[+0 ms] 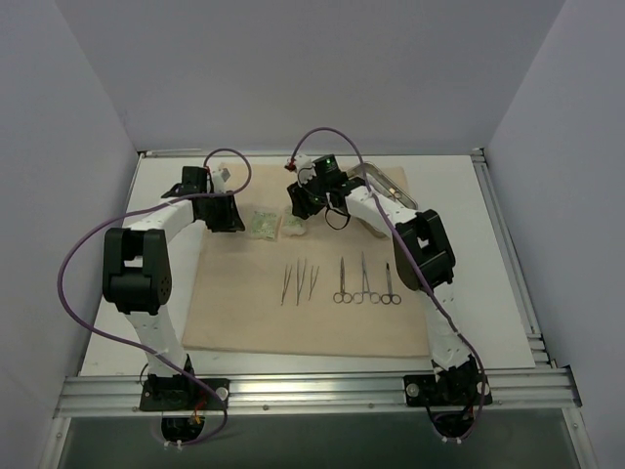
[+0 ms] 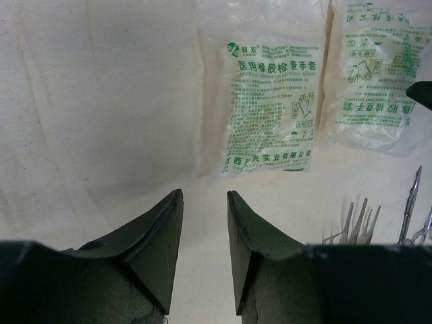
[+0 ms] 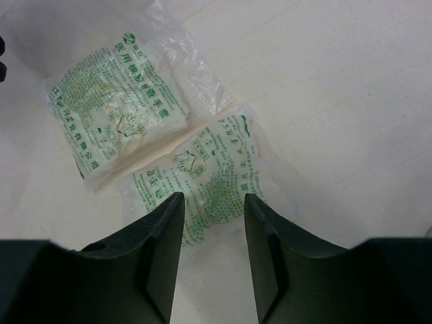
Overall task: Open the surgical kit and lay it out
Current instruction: Place the medical item in the surgical kit.
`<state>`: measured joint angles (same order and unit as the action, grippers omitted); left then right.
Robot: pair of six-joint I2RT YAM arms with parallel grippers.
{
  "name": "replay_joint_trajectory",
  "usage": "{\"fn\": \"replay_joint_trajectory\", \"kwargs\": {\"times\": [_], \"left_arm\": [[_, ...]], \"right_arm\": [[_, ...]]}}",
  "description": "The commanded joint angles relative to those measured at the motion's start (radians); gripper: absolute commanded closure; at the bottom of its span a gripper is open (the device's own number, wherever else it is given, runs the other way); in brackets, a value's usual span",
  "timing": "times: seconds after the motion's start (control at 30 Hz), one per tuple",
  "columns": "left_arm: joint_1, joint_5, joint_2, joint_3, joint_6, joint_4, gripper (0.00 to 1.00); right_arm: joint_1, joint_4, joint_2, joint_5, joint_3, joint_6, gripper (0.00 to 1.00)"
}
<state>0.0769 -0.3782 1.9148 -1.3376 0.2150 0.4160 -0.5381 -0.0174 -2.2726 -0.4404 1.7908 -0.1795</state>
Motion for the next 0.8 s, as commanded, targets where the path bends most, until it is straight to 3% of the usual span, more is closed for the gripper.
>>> {"fn": "replay_joint_trajectory", "kwargs": {"times": [0.0,0.1,0.2,0.37,0.5,0.77], "left_arm": [[-0.011,-0.019,-0.04,-0.035,-0.012,0.0,0.58],[-0.014,-0.021,-0.039,-0.032,-0.011,-0.002,0.58],[-0.016,-0.024,-0.039,-0.032,-0.009,-0.005,0.58],[-0.017,-0.028,-0.039,-0.032,-0.008,-0.006,0.58],[-0.019,-0.028,-0.039,-0.032,-0.008,-0.008,0.58],[-0.022,-0.028,-0.039,-0.031,-0.011,-0.006,0.58]], "right_arm": [[0.003,-0.016,0.064,0.035,0.068,0.031,0.62],[-0.002,0.007,0.13,0.084,0.05,0.06,0.59],[-0.006,0.063,0.159,0.095,-0.005,0.078,0.63],[-0.01,0.052,0.105,0.083,-0.05,0.103,0.66],[-0.01,0.08,0.061,0.06,-0.084,0.123,0.75],[-0.006,0.02,0.018,0.058,-0.004,0.115,0.77]]}}
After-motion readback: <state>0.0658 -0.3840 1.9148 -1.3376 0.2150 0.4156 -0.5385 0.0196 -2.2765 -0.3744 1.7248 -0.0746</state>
